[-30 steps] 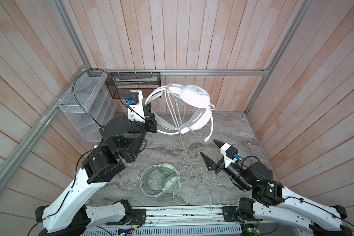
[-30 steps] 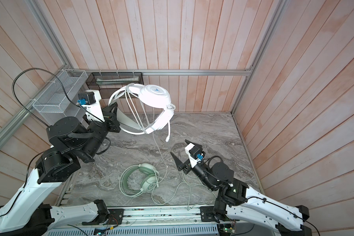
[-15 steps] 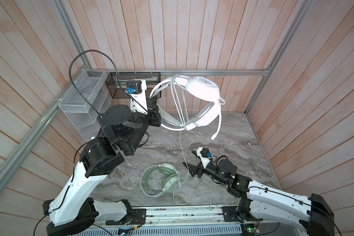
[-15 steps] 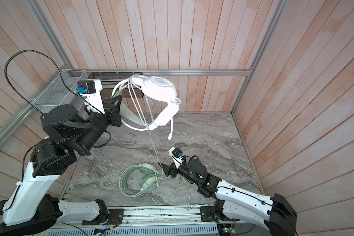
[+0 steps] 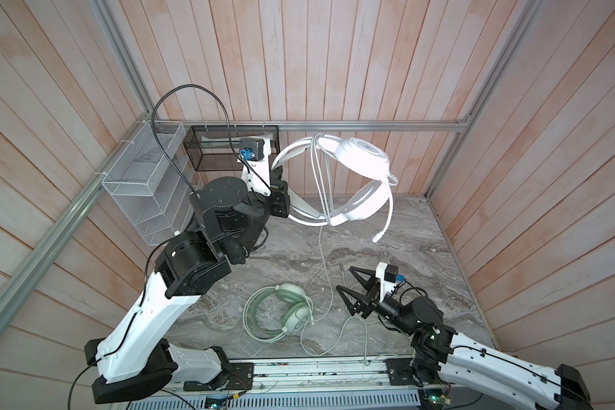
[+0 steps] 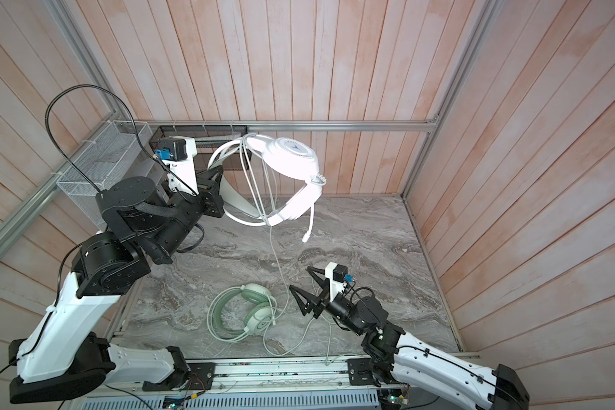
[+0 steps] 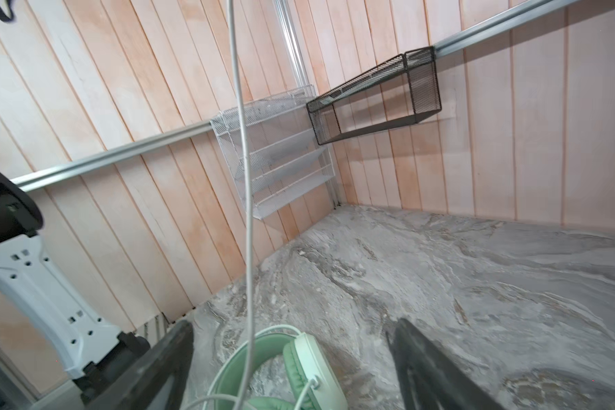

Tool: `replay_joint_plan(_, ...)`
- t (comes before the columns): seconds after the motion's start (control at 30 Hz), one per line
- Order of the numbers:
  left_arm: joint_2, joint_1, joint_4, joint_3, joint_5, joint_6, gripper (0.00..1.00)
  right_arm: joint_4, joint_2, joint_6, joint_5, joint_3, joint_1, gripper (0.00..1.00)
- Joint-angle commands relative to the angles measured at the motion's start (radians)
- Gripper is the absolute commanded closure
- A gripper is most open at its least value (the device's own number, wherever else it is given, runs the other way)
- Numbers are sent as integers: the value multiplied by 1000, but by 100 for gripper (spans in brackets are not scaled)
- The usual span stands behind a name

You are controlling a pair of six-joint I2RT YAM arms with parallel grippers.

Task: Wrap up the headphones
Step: 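Lower the white headset with the left gripper while the right gripper carries cable up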

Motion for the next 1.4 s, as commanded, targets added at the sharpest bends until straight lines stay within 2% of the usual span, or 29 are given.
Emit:
replay_joint_plan(0.0, -1, -2, 100, 44, -2, -12, 100, 95, 70, 93, -80, -31, 15, 11)
replay_joint_plan(0.13, 11, -2, 107, 48, -17, 4, 100, 218, 187, 97, -114, -44, 70, 13)
replay_joint_plan(0.2, 12, -2, 111, 47, -29, 10, 100, 239, 238, 87, -82, -30, 110, 17)
replay_joint_plan(0.23, 12, -2, 115, 43, -32, 14, 100, 240, 263, 81, -51, -23, 127, 23)
replay_joint_plan(0.3, 12, -2, 123, 34, -43, 20, 100, 212, 303, 75, 5, -9, 135, 43)
replay_joint_plan(0.37, 12, -2, 136, 24, -55, 29, 100, 148, 336, 82, 98, 6, 143, 71)
replay_joint_plan(0.4, 14, -2, 140, 22, -64, 36, 100, 116, 345, 76, 116, 20, 148, 81)
replay_joint_plan(0.5, 45, 6, 142, 29, -132, 69, 100, 53, 361, 21, 150, 60, 218, 100)
replay_joint_plan(0.6, 92, 39, 112, 47, -171, 86, 100, -117, 396, -76, 166, 195, 318, 100)
replay_joint_plan(0.73, 156, 123, 76, 28, -219, 115, 100, -476, 440, -223, 170, 456, 472, 100)
replay_joint_plan(0.8, 170, 153, 122, -49, -255, 180, 100, -649, 453, -294, 225, 595, 549, 100)
replay_joint_plan(0.9, 131, 164, 371, -321, -275, 376, 100, -935, 470, -382, 358, 816, 639, 100)
replay_joint_plan(1.0, 70, 163, 582, -586, -243, 494, 100, -1152, 474, -446, 428, 1038, 654, 100)
replay_joint_plan(1.17, -38, 162, 698, -887, -148, 537, 100, -1396, 495, -536, 575, 1270, 650, 100)
replay_joint_plan(1.27, -119, 162, 792, -1036, -136, 594, 100, -1475, 501, -570, 616, 1361, 633, 100)
replay_joint_plan(1.37, -196, 160, 803, -1122, -107, 594, 100, -1481, 478, -603, 625, 1415, 613, 100)
